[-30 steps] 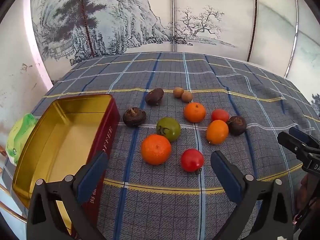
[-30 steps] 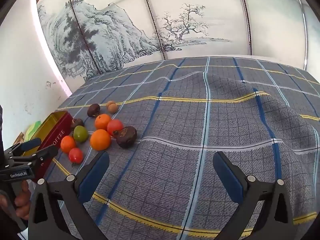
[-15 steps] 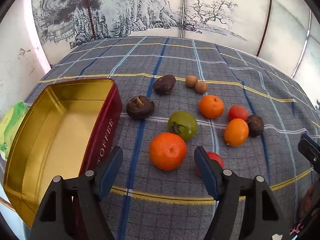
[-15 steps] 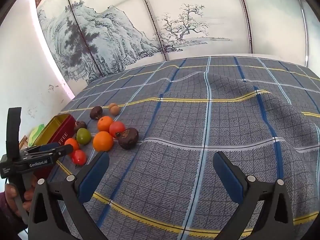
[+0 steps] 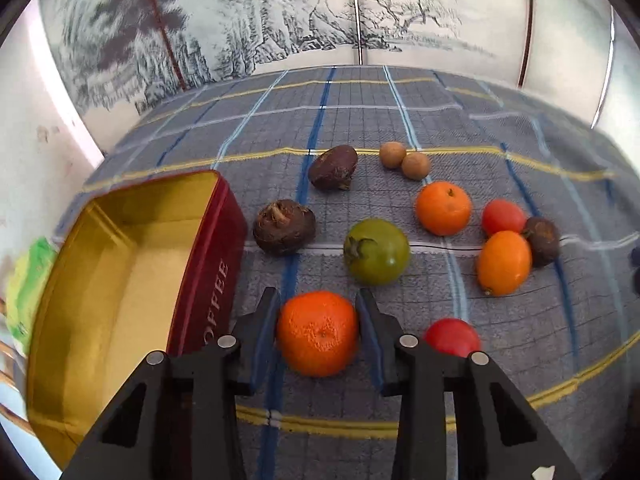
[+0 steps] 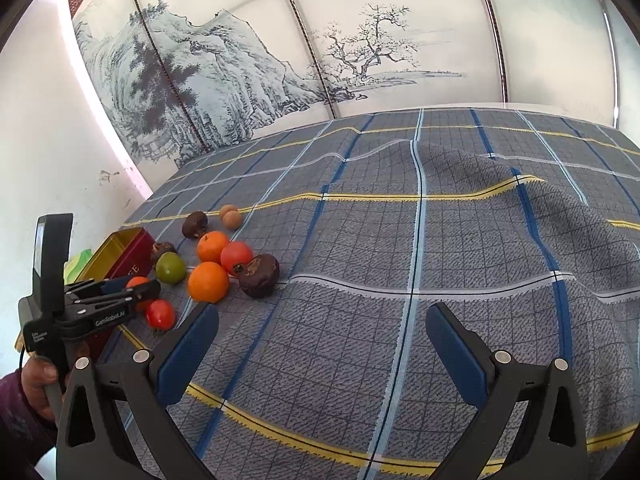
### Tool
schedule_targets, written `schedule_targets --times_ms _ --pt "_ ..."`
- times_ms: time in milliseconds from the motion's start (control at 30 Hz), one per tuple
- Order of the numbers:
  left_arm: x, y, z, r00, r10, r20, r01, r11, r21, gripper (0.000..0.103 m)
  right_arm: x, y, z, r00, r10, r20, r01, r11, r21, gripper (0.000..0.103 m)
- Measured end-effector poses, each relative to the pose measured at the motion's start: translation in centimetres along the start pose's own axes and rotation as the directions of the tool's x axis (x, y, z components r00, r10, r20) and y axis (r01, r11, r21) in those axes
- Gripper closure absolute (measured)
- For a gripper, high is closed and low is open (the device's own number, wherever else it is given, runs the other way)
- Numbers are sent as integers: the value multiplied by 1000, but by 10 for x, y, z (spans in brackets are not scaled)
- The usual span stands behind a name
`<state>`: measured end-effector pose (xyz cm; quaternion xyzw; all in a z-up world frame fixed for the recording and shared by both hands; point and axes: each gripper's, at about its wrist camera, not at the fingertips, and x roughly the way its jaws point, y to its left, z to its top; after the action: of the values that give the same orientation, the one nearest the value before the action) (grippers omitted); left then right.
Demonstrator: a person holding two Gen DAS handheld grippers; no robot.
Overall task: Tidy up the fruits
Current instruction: 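Reach the left gripper toward the large mandarin near the tin, then grasp the mandarin with the left gripper and carry it over the tin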
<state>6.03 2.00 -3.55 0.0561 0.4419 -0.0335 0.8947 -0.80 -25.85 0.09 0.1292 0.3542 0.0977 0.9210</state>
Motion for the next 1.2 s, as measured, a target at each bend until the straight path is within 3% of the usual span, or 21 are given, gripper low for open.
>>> schedule_targets --times_ms 167,500,1200 --pt "-24 7 -11 999 -50 10 50 998 -47 68 2 -3 1 1000 -5 -12 5 1000 18 0" --pt "-79 0 -26 990 -113 85 113 994 -2 68 8 -4 3 999 -17 -33 17 1000 12 0" --pt "-112 22 -33 986 -5 167 -1 999 33 68 19 1 1 996 -62 -67 61 998 -10 0"
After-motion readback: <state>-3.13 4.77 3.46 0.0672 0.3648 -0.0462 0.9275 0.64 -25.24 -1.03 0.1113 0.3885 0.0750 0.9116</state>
